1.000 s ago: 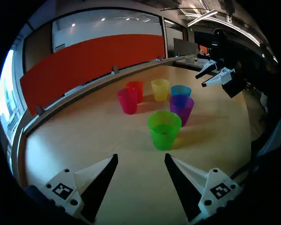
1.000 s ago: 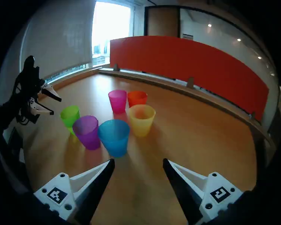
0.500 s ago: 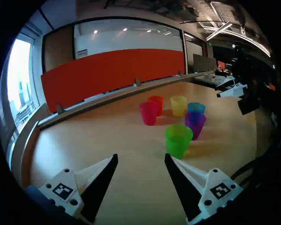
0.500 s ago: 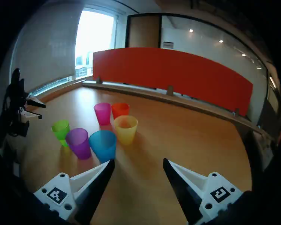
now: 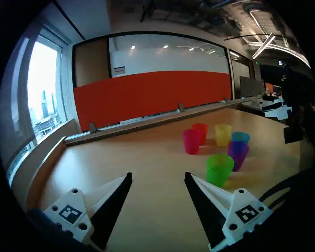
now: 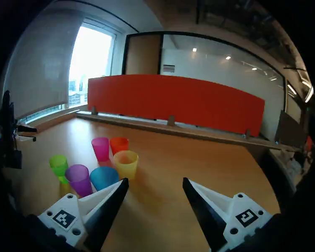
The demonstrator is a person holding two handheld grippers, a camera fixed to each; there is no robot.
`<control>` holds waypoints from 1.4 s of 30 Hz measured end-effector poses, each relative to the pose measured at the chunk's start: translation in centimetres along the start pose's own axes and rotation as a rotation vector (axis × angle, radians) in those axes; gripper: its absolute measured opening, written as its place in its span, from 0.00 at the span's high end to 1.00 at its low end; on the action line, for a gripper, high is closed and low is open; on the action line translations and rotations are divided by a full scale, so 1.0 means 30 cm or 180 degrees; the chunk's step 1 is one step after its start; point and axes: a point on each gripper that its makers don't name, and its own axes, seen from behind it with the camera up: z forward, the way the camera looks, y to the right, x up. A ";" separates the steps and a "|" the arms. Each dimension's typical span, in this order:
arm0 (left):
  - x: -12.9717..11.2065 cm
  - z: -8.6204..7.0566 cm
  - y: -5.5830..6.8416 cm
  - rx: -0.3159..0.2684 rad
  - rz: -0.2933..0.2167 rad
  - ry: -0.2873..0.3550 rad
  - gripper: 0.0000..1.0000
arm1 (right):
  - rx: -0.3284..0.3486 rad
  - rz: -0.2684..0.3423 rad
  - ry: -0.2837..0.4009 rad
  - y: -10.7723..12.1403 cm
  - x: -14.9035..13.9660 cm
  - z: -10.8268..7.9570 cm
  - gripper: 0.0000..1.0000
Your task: Pour water
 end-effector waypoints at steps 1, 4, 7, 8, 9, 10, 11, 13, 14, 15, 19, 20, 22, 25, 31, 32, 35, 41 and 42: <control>0.007 -0.003 -0.011 0.0045 -0.0025 0.0036 0.07 | -0.0045 0.0015 0.0015 -0.001 0.000 -0.004 0.00; 0.027 -0.011 -0.039 0.0168 -0.0094 0.0128 0.07 | -0.0158 0.0046 0.0059 -0.007 0.001 -0.013 0.00; 0.041 -0.015 -0.059 0.0274 -0.0174 0.0199 0.08 | -0.0248 0.0078 0.0112 -0.018 0.001 -0.021 0.00; 0.045 -0.015 -0.063 0.0301 -0.0204 0.0218 0.08 | -0.0275 0.0098 0.0129 -0.021 0.001 -0.023 0.00; 0.049 -0.015 -0.067 0.0329 -0.0233 0.0237 0.08 | -0.0302 0.0119 0.0146 -0.024 0.002 -0.026 0.00; 0.054 -0.015 -0.066 0.0344 -0.0264 0.0262 0.08 | -0.0326 0.0154 0.0173 -0.024 0.004 -0.030 0.00; 0.060 -0.016 -0.064 0.0360 -0.0299 0.0291 0.08 | -0.0353 0.0193 0.0202 -0.025 0.007 -0.034 0.00; 0.072 -0.016 -0.059 0.0374 -0.0346 0.0342 0.08 | -0.0401 0.0243 0.0268 -0.026 0.018 -0.044 0.00; 0.080 -0.016 -0.054 0.0373 -0.0365 0.0371 0.08 | -0.0427 0.0261 0.0311 -0.025 0.027 -0.051 0.00; 0.087 -0.017 -0.050 0.0372 -0.0381 0.0396 0.08 | -0.0450 0.0276 0.0350 -0.024 0.035 -0.057 0.00; 0.112 -0.017 -0.049 0.0434 -0.0400 0.0476 0.08 | -0.0590 0.0292 0.0501 -0.001 0.061 -0.093 0.00; 0.118 -0.017 -0.051 0.0459 -0.0407 0.0500 0.08 | -0.0630 0.0293 0.0538 0.006 0.065 -0.104 0.00; 0.126 -0.016 -0.051 0.0486 -0.0430 0.0536 0.08 | -0.0703 0.0294 0.0592 0.021 0.071 -0.124 0.00; 0.129 -0.013 -0.053 0.0516 -0.0486 0.0579 0.08 | -0.0833 0.0290 0.0670 0.051 0.079 -0.160 0.00; 0.144 -0.014 -0.076 0.0634 -0.0628 0.0683 0.08 | -0.1102 0.0267 0.0868 0.116 0.093 -0.262 0.00; 0.149 -0.014 -0.078 0.0641 -0.0650 0.0707 0.07 | -0.1140 0.0262 0.0893 0.127 0.094 -0.280 0.00; 0.162 -0.013 -0.084 0.0661 -0.0697 0.0762 0.07 | -0.1201 0.0244 0.0934 0.131 0.101 -0.310 0.00; 0.164 -0.003 -0.098 0.0739 -0.0733 0.0793 0.08 | -0.1267 0.0207 0.0958 0.106 0.126 -0.332 0.00; 0.162 0.000 -0.100 0.0751 -0.0737 0.0787 0.08 | -0.1283 0.0204 0.0964 0.104 0.130 -0.335 0.00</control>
